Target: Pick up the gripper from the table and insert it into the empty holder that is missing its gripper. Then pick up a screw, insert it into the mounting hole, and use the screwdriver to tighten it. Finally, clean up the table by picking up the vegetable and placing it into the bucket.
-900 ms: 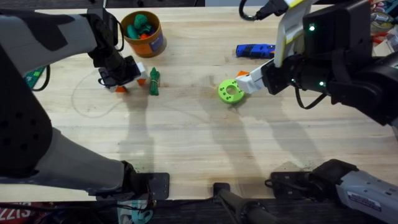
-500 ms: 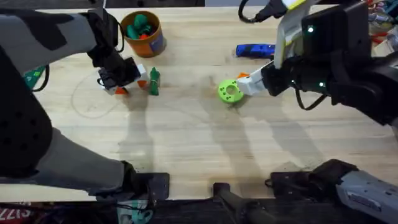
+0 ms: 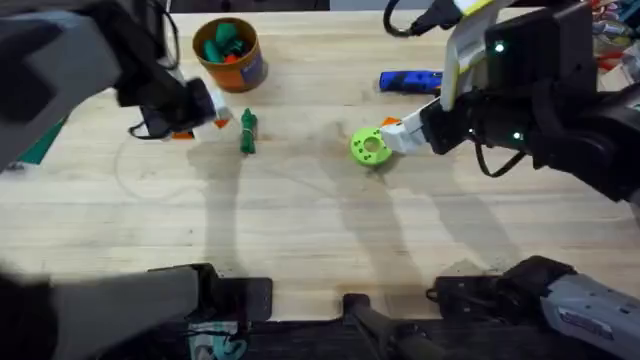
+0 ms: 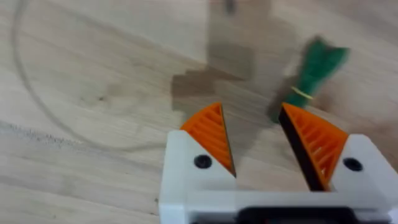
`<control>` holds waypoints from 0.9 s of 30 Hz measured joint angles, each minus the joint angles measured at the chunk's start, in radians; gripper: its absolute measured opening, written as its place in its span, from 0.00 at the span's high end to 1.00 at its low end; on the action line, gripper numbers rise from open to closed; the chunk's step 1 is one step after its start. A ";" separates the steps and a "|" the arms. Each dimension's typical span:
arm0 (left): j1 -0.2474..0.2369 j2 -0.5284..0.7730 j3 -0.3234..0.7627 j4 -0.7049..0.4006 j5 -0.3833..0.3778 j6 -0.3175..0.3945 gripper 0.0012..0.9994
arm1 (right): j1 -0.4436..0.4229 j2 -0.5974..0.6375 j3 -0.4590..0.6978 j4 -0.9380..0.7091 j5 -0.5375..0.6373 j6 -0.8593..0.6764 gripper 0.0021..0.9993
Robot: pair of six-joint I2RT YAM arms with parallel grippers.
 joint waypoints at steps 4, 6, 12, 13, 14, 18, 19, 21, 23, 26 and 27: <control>0.000 -0.113 0.000 0.000 0.063 0.075 0.43 | 0.000 0.000 0.000 0.000 0.000 0.000 0.02; 0.000 -0.126 0.000 -0.001 0.090 0.108 0.43 | 0.000 0.000 0.000 0.000 0.000 0.000 0.02; -0.002 -0.087 0.000 0.006 0.156 0.178 0.43 | 0.000 0.000 0.000 0.000 0.000 0.000 0.02; -0.005 -0.078 0.000 0.008 0.160 0.186 0.43 | 0.000 0.000 0.000 0.000 0.000 0.000 0.02; -0.009 -0.066 0.000 0.012 0.162 0.194 0.43 | 0.000 0.000 0.000 0.000 0.000 0.000 0.02; -0.047 -0.007 0.000 0.039 0.171 0.214 0.43 | 0.000 0.000 0.000 0.000 0.000 0.000 0.02; -0.060 0.011 0.000 0.049 0.173 0.217 0.43 | 0.000 0.000 0.000 0.000 0.000 0.000 0.02; -0.110 0.094 0.000 0.098 0.181 0.221 0.43 | 0.000 0.000 0.000 0.000 0.000 0.000 0.02; -0.129 0.134 0.000 0.115 0.182 0.220 0.43 | 0.000 0.000 0.000 0.000 0.000 0.000 0.02; -0.143 0.185 0.000 0.136 0.168 0.198 0.43 | 0.000 0.000 0.000 0.000 0.000 0.000 0.02; -0.143 0.203 0.000 0.142 0.157 0.188 0.43 | 0.000 0.000 0.000 -0.001 0.000 0.000 0.02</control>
